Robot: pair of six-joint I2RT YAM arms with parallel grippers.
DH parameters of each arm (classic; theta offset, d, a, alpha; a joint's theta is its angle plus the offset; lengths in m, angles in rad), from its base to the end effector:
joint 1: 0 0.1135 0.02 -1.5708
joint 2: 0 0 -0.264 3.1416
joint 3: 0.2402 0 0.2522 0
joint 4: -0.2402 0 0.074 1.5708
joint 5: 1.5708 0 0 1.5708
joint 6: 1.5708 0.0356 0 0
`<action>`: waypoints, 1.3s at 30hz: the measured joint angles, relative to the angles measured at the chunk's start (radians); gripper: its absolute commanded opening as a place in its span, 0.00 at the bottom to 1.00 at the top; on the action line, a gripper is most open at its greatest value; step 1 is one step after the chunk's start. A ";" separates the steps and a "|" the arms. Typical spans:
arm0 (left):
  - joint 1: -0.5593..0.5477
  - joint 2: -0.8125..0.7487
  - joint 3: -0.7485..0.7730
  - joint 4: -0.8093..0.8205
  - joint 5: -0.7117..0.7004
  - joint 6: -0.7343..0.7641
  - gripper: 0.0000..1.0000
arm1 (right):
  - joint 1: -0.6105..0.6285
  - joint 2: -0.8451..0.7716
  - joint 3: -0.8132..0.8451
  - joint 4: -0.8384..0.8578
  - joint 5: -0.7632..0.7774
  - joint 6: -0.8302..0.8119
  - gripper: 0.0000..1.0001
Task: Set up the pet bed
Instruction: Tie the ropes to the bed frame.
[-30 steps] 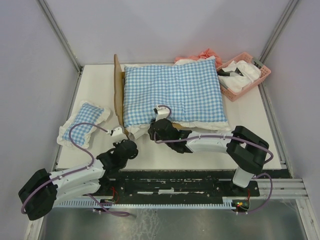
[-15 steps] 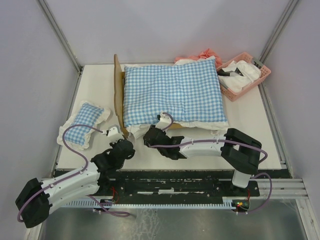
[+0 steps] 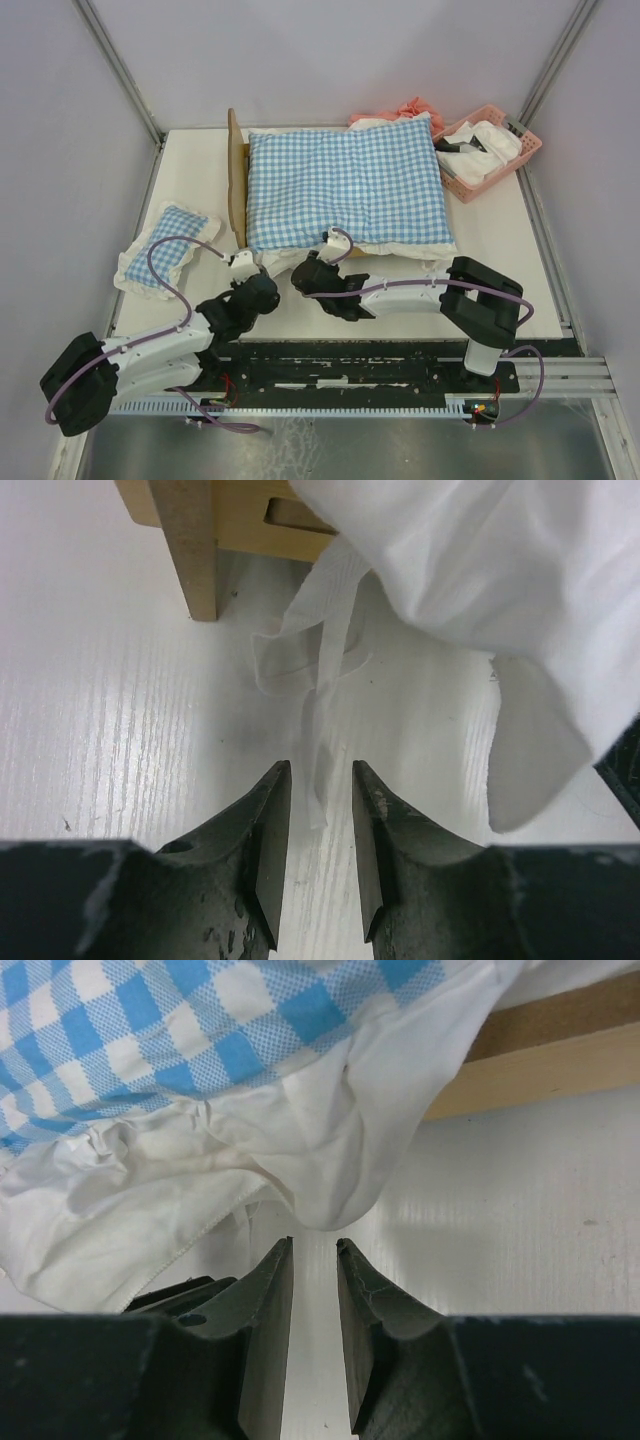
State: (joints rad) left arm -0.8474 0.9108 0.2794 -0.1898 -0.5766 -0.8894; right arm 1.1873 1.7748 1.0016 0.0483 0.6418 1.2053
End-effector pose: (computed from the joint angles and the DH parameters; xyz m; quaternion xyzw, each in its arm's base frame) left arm 0.1218 -0.1086 0.1499 -0.1228 0.8898 -0.0970 0.4287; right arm 0.1572 0.3328 0.1759 0.1373 0.8641 0.2573 0.4102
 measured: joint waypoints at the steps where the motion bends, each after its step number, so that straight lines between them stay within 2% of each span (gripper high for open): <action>1: 0.000 0.014 0.004 0.005 0.002 0.003 0.38 | 0.000 0.000 -0.002 0.000 0.002 -0.002 0.32; 8: 0.000 0.132 0.026 0.026 -0.009 0.017 0.36 | 0.000 -0.008 -0.004 0.002 0.014 -0.007 0.32; 12: 0.000 0.178 0.038 0.055 -0.027 0.018 0.09 | 0.000 -0.012 -0.013 0.006 0.015 -0.007 0.32; 13: 0.000 0.185 0.040 0.059 -0.031 0.021 0.04 | 0.000 -0.012 -0.015 0.007 0.015 -0.007 0.32; 14: 0.000 0.193 0.043 0.060 -0.034 0.023 0.03 | 0.000 -0.012 -0.017 0.007 0.014 -0.006 0.31; 19: 0.000 0.173 0.047 0.037 -0.035 0.023 0.03 | 0.000 -0.012 -0.018 0.011 0.008 0.012 0.31; 23: 0.002 0.069 0.047 0.004 -0.048 0.021 0.03 | 0.000 -0.008 -0.013 0.009 -0.007 0.035 0.33; 26: 0.012 0.005 0.047 -0.004 -0.051 0.021 0.03 | 0.000 0.013 0.019 0.004 -0.022 0.060 0.34; 30: 0.040 -0.006 0.047 -0.020 -0.047 0.021 0.03 | 0.000 0.061 0.079 0.000 -0.040 0.098 0.36; 34: 0.097 -0.022 0.047 -0.043 -0.024 0.021 0.03 | 0.000 0.113 0.145 -0.032 -0.061 0.151 0.38; 39: 0.233 -0.110 0.045 -0.056 0.069 0.026 0.03 | -0.005 0.145 0.171 -0.045 -0.093 0.214 0.39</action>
State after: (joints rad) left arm -0.6144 0.8005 0.3241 -0.2455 -0.5072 -0.8635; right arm 1.1828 1.9202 1.1725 0.0036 0.5484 1.4189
